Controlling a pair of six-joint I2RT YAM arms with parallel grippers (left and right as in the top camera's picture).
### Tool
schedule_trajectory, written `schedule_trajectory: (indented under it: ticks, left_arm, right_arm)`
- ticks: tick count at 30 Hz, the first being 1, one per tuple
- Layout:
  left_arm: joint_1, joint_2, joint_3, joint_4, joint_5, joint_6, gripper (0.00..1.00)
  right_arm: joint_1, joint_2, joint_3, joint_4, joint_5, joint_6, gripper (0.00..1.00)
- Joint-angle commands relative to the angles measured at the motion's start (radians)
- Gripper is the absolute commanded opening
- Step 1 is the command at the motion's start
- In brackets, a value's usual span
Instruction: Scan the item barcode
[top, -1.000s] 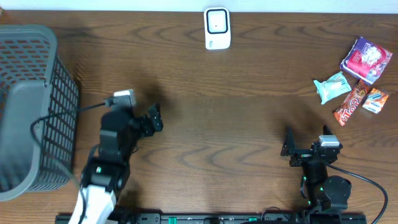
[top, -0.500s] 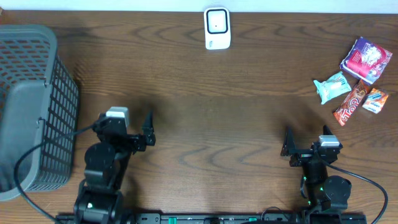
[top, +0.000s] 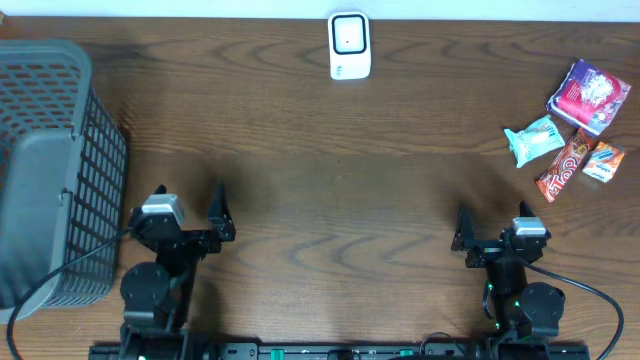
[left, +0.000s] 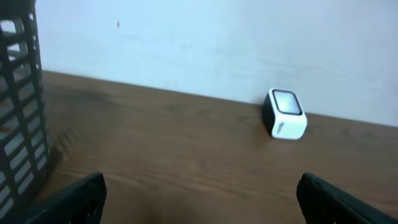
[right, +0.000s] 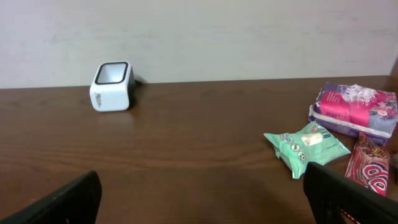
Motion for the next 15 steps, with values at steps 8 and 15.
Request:
schedule_trajectory:
  ticks: [8,15]
  left_arm:
    - [0.006,-0.193,-0.123,0.021,-0.002,-0.048,0.98]
    - [0.006,-0.249,-0.164,0.108,-0.003,-0.066,0.98]
  right_arm:
    - [-0.005,-0.006,-0.002,-0.004,0.001,-0.011,0.99]
    - [-0.005,-0.006,-0.002,-0.004,0.001,-0.011,0.99]
